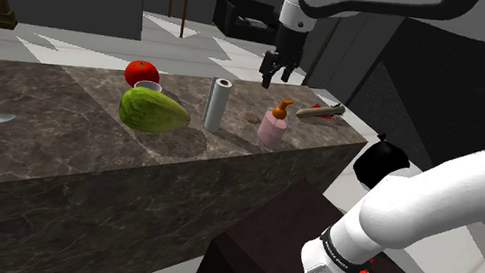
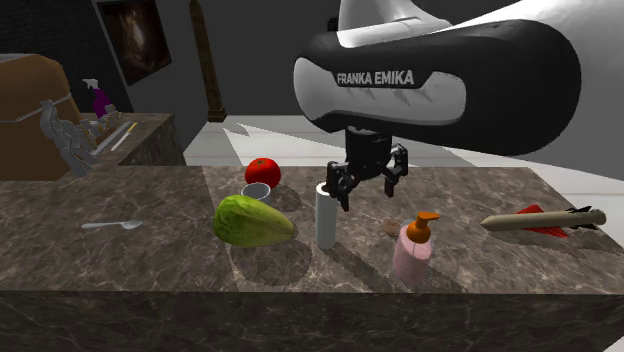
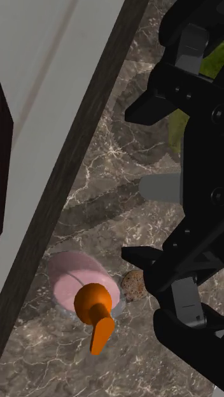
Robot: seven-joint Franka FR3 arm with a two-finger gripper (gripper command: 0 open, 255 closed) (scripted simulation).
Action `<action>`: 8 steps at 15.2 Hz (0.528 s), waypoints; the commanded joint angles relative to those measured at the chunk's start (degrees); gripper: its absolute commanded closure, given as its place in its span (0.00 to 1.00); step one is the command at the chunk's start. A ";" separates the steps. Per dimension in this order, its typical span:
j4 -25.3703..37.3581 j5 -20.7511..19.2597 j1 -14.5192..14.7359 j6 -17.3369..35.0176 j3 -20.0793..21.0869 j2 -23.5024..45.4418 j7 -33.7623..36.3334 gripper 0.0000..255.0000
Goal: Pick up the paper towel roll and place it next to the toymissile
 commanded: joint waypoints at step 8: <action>15.06 -0.16 -0.15 3.96 0.53 21.47 1.45 0.00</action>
